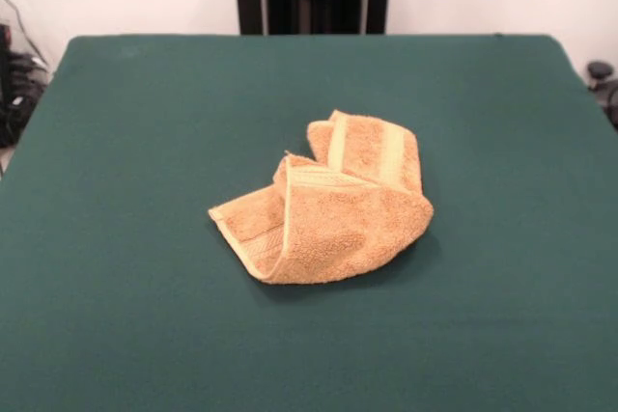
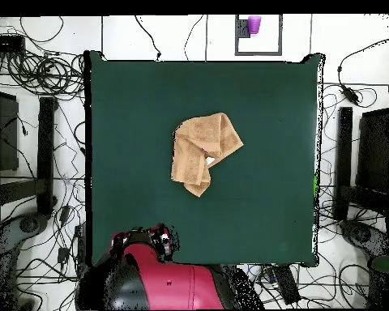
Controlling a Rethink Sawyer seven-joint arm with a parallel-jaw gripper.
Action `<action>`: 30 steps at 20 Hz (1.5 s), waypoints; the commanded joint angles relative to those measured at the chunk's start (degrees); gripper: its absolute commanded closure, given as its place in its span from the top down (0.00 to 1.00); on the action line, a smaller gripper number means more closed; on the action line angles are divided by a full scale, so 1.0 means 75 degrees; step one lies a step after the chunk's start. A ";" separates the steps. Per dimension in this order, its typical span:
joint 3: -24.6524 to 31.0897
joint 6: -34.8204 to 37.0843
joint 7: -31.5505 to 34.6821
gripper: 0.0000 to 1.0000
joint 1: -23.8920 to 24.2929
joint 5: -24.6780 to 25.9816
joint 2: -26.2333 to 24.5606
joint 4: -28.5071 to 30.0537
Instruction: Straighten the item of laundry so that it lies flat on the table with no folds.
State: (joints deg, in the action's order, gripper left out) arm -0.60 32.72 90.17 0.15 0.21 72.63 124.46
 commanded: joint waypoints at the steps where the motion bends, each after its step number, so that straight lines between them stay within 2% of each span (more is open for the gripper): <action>1: 0.0032 0.0312 0.1516 1.00 -0.0149 -0.0084 -0.0250 -0.0049; 8: 0.0043 0.0048 0.1617 1.00 -0.0163 -0.0039 -0.0537 -0.0031; 13: 0.0010 -0.0450 0.2179 1.00 -0.0498 -0.0036 -0.1227 -0.0463; 17: -0.0058 -0.0764 0.2263 1.00 -0.0628 -0.0117 -0.1828 -0.0895; 21: -0.0085 -0.0766 0.2117 1.00 -0.0591 -0.0164 -0.2401 -0.1448; 30: -0.0207 -0.0411 0.1870 1.00 -0.0502 -0.0274 -0.3911 -0.3384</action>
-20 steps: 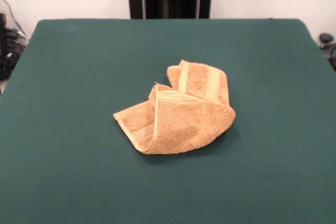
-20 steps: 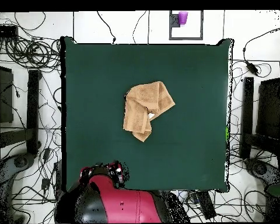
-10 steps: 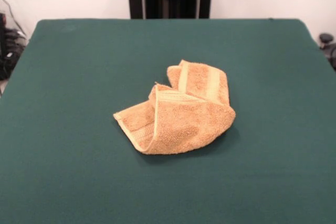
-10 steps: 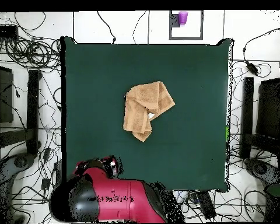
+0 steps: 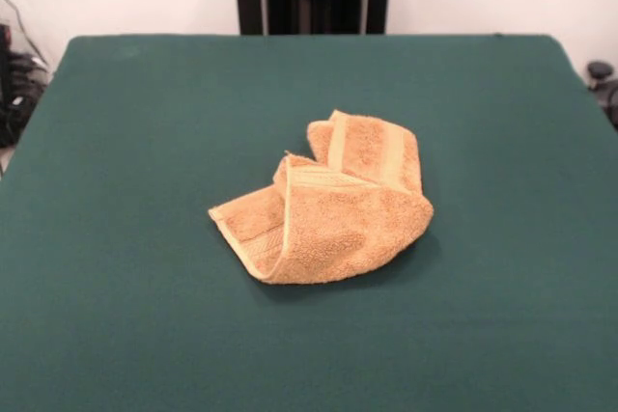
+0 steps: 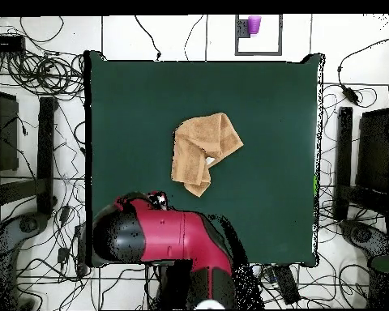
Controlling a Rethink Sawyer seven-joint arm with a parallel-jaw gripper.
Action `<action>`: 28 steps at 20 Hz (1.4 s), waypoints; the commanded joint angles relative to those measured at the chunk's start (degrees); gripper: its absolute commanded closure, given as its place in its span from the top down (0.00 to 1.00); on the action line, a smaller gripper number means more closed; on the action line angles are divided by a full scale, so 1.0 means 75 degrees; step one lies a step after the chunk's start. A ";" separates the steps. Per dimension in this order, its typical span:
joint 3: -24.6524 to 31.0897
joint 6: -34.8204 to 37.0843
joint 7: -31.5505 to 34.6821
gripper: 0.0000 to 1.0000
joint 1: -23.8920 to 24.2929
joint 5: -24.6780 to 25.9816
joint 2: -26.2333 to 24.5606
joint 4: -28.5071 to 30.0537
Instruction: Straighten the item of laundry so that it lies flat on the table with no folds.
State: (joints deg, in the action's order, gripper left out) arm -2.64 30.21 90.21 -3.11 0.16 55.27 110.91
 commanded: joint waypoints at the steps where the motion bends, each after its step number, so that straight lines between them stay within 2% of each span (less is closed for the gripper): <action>1: 0.0045 -0.0050 0.1844 1.00 -0.0067 -0.0268 -0.1755 -0.1793; 12: -0.0040 -0.0250 0.1719 1.00 0.0041 -0.0402 -0.3248 -0.3538; 18: 0.0453 -0.0927 0.1341 1.00 0.0732 -0.0461 -0.3452 -0.3145; 23: 0.0994 -0.1549 0.0825 1.00 0.1572 -0.0182 -0.3098 -0.2122; 28: 0.1903 -0.2232 0.0399 1.00 0.2782 0.0208 -0.2813 -0.1006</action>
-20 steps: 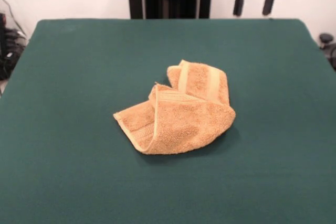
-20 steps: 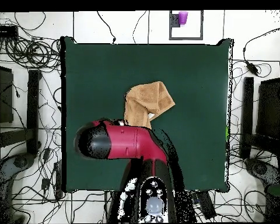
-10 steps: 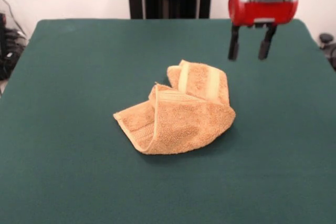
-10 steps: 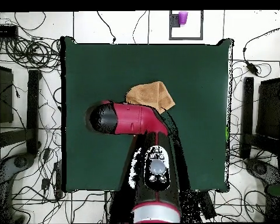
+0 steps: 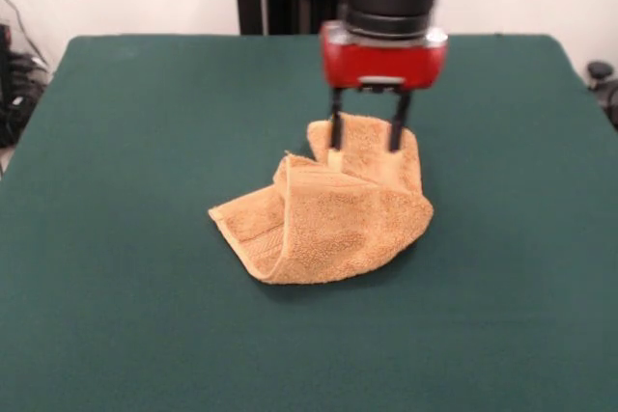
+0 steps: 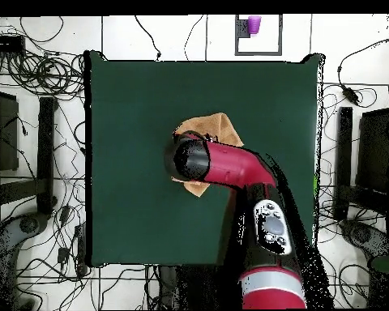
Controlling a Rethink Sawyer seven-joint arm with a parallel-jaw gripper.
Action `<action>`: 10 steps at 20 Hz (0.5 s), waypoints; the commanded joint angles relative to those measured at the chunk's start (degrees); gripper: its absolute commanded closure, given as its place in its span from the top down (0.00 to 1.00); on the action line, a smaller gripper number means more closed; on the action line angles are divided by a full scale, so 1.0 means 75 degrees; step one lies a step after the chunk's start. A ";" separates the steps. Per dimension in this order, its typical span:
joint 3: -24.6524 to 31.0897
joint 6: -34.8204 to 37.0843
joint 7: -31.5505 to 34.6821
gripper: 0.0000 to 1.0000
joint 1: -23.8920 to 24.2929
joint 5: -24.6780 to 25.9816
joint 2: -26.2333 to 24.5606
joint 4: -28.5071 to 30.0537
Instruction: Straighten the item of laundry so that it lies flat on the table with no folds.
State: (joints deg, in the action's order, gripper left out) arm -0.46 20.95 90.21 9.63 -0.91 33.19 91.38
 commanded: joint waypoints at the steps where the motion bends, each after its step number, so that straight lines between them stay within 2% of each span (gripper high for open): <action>1: 0.1822 -0.1170 0.0365 1.00 0.1325 0.0448 0.0118 0.1786; 3: 0.2074 -0.1517 0.0498 1.00 0.1666 0.0602 0.0103 0.2184; 5: 0.2086 -0.1974 0.0824 1.00 0.1743 0.0790 0.0098 0.2484; 10: 0.1963 -0.2420 0.1277 1.00 0.1597 0.0881 0.0111 0.2702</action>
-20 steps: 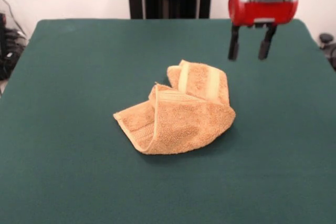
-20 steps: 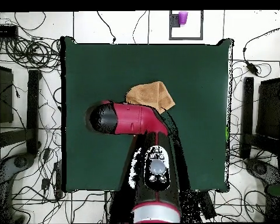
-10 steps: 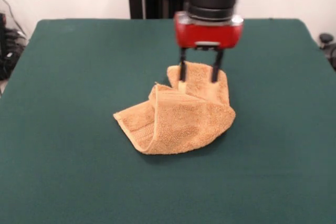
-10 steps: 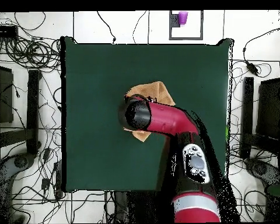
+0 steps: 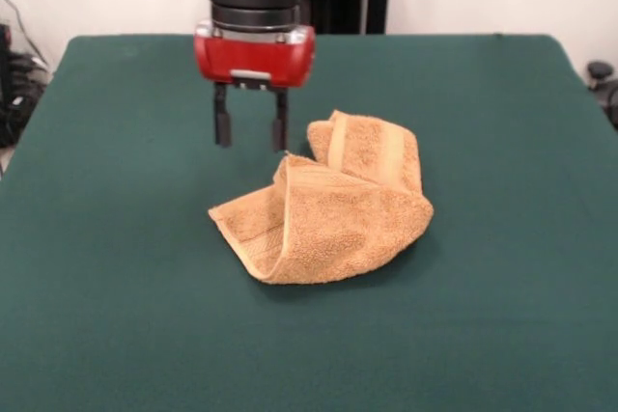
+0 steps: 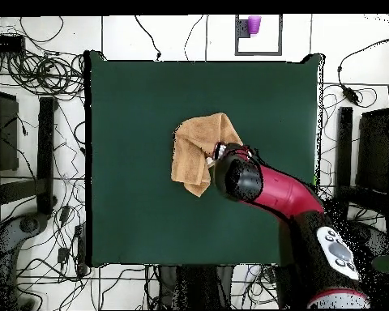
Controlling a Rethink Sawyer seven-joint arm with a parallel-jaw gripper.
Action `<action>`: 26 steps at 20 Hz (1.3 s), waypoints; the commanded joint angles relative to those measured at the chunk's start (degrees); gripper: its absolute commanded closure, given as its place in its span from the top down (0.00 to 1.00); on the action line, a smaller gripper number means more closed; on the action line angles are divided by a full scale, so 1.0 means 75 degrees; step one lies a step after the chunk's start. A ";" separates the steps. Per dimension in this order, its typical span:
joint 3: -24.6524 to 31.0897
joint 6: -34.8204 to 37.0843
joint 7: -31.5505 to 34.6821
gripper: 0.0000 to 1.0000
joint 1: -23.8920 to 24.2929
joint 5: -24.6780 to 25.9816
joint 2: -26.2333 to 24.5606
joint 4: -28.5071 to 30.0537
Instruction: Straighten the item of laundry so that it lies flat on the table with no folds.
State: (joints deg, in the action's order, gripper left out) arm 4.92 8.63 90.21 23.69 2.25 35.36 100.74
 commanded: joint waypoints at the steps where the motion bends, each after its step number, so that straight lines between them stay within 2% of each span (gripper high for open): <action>1: 0.1261 -0.0841 0.1335 1.00 -0.0281 0.0446 -0.0197 0.1488; 5: 0.0976 -0.0791 0.1393 1.00 -0.0580 0.0311 -0.0170 0.1461; 12: 0.1004 -0.0722 0.1328 1.00 -0.0596 0.0241 -0.0095 0.1637; 19: 0.0683 -0.0081 0.1176 1.00 -0.0783 0.0168 0.0335 0.1835; 22: 0.0715 0.0538 0.0931 1.00 -0.0860 0.0013 0.0321 0.1306; 26: 0.0576 0.1066 0.0827 1.00 -0.1099 -0.0190 -0.0108 0.0290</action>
State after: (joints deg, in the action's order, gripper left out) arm 5.59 6.19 90.21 19.07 3.00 37.57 108.60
